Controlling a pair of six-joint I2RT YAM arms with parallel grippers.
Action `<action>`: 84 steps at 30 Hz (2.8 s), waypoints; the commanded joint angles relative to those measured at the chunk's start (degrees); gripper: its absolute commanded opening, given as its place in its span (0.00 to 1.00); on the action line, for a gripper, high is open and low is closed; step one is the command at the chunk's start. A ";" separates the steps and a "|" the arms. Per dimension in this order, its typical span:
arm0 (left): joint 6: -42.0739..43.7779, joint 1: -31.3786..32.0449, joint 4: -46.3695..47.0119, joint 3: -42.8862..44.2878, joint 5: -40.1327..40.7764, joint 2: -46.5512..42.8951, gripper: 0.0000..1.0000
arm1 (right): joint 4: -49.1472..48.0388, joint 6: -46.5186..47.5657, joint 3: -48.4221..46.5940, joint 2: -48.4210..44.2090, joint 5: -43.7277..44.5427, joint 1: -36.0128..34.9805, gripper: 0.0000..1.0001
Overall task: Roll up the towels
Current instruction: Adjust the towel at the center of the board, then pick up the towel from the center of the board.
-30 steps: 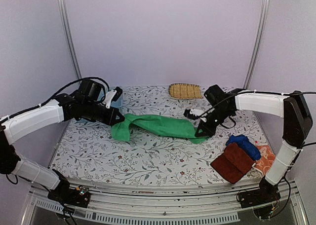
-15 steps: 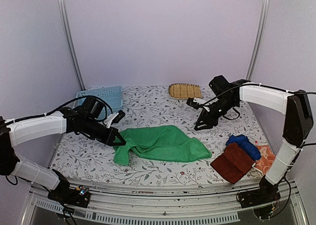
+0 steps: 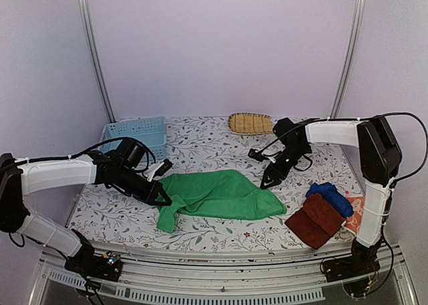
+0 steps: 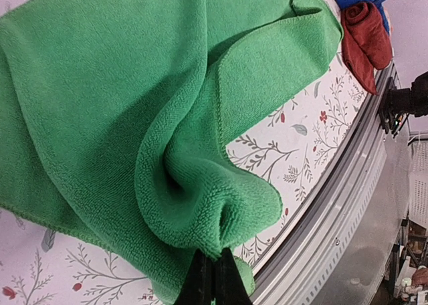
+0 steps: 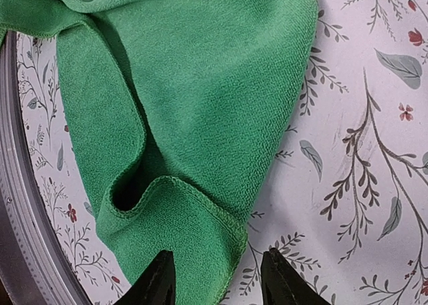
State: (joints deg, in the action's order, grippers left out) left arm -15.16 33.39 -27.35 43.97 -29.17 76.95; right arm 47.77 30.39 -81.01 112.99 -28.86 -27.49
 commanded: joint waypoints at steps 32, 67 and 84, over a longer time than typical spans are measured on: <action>-1.80 0.71 9.45 5.98 5.93 10.76 0.02 | -9.95 -4.18 3.37 -5.35 -1.89 12.24 0.03; -4.68 23.91 -8.15 15.79 28.82 19.84 0.41 | -15.90 -4.38 8.94 -9.44 -4.40 13.37 0.03; -7.33 23.56 -12.55 14.81 32.57 25.16 0.43 | -15.62 -4.24 9.02 -8.89 -5.84 13.37 0.03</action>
State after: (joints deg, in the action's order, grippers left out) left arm -21.32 56.69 -37.71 60.47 2.48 101.71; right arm 32.86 25.71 -72.66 105.54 -33.30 -14.22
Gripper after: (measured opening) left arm 0.446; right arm 0.031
